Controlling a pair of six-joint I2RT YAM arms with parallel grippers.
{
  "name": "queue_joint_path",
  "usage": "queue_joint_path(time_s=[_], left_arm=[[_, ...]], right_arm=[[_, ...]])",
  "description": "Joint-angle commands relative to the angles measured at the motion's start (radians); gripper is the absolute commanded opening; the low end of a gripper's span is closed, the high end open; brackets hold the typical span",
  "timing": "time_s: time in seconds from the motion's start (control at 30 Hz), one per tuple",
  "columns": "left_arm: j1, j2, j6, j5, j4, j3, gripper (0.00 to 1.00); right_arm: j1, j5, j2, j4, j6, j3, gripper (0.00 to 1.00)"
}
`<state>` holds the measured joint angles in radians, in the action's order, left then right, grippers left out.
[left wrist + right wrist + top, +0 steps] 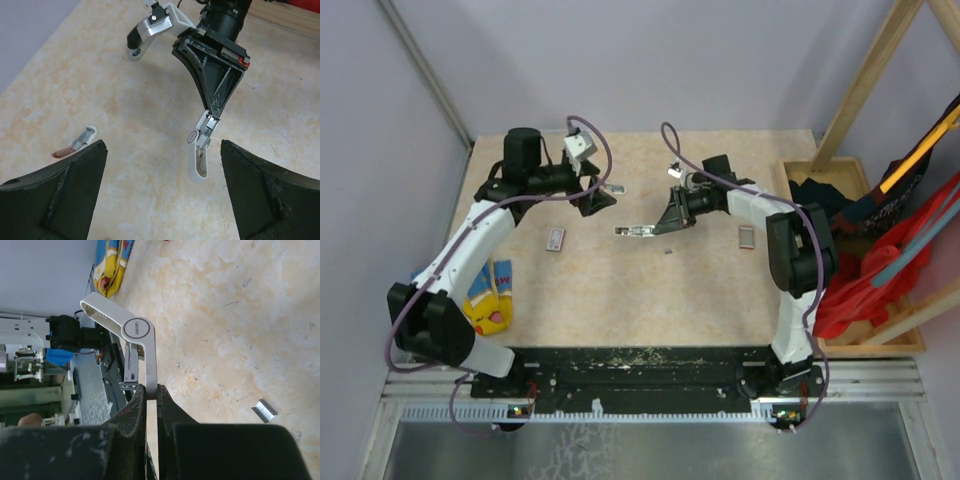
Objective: Unload the staples from the stapler
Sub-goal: Unload the staple at the center of the board.
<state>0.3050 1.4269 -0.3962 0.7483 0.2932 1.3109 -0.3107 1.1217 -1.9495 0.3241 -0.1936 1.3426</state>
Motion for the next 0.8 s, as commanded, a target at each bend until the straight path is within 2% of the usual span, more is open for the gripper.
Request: queue_joint_path(time_s=[0.0,0.2,0.47,0.77], left_arm=[[0.026,0.097,0.023,0.031,0.132,0.073,0.99],[0.073,0.195,-0.057,0.036,0.216,0.132,1.00],[0.084,0.318,-0.142,0.127,0.291,0.168,1.00],[0.116,0.384,-0.219,0.141,0.361,0.196,0.91]], right_arm=[[-0.039,-0.018,0.084,0.038,0.105,0.055,0.00],[-0.057,-0.007,0.084,0.062,0.137,0.064,0.00],[-0.066,0.032,0.088,0.086,0.172,0.071,0.00],[-0.068,0.062,0.091,0.099,0.191,0.075,0.00]])
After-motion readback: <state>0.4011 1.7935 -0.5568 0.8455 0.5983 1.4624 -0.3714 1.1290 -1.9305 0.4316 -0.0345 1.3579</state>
